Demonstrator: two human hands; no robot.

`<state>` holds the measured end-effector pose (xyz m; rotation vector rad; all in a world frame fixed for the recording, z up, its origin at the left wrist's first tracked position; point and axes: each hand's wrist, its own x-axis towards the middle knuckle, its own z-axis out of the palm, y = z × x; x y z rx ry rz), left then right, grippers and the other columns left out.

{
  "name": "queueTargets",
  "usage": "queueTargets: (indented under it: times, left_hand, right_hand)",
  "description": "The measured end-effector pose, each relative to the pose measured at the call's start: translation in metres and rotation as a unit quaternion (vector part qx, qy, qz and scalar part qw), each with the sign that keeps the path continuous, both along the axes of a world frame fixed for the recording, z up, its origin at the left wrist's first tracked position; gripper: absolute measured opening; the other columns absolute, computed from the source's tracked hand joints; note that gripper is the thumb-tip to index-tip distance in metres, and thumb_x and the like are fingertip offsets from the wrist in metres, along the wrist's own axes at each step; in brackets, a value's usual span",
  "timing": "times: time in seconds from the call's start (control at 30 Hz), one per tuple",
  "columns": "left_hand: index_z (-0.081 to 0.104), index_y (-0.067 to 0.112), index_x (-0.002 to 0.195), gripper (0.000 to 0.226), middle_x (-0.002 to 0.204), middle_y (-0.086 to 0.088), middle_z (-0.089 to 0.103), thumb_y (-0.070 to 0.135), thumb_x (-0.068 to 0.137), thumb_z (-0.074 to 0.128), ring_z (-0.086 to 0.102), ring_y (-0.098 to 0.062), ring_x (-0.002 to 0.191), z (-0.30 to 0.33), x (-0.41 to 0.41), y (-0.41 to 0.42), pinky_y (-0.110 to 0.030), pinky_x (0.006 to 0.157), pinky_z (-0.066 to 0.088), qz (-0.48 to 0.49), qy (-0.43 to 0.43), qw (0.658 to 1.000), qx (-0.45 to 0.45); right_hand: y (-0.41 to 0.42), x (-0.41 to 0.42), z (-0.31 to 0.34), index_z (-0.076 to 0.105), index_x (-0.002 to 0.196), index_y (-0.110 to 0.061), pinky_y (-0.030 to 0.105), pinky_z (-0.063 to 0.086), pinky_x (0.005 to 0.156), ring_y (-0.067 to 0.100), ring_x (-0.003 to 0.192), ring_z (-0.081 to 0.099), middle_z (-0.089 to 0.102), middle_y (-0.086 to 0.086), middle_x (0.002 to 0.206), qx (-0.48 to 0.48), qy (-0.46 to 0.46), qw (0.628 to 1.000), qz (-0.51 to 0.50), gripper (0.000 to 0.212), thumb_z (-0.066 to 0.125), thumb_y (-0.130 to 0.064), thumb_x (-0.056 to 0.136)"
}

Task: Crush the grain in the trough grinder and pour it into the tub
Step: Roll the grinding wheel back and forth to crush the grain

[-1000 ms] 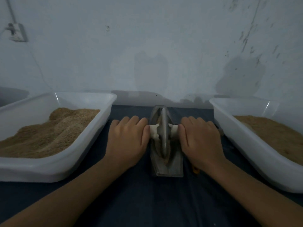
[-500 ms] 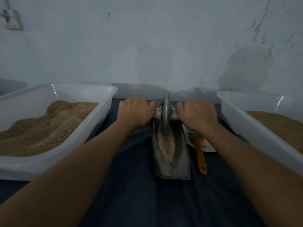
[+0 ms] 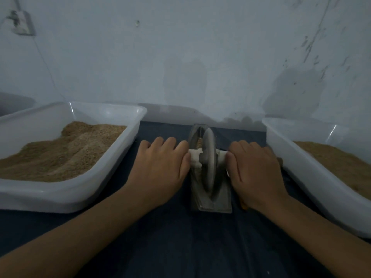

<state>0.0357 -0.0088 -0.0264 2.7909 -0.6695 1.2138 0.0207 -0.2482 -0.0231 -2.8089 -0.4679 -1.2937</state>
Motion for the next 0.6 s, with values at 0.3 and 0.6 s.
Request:
queueTargets:
  times: [0.3, 0.6]
  left_hand:
    - [0.033, 0.019, 0.087, 0.016, 0.075, -0.001, 0.038, 0.026, 0.101, 0.031, 0.04, -0.024, 0.066, 0.011, 0.089, -0.016, -0.032, 0.054, 0.029, 0.063, 0.068, 0.992, 0.086]
    - [0.043, 0.02, 0.076, 0.049, 0.065, 0.002, 0.034, 0.039, 0.085, -0.002, 0.043, -0.024, 0.062, 0.019, 0.082, -0.024, -0.031, 0.056, 0.028, 0.064, 0.083, 0.993, 0.06]
  right_hand:
    - [-0.001, 0.095, 0.028, 0.044, 0.079, -0.017, 0.031, 0.031, 0.052, 0.023, 0.062, 0.046, 0.043, -0.001, 0.068, -0.129, 0.139, 0.979, -0.077, 0.027, 0.027, -0.023, 0.1]
    - [-0.006, 0.081, 0.012, 0.036, 0.071, -0.021, 0.028, 0.016, 0.052, 0.015, 0.054, 0.033, 0.035, -0.006, 0.062, -0.061, 0.123, 0.987, -0.083, 0.032, 0.024, -0.029, 0.099]
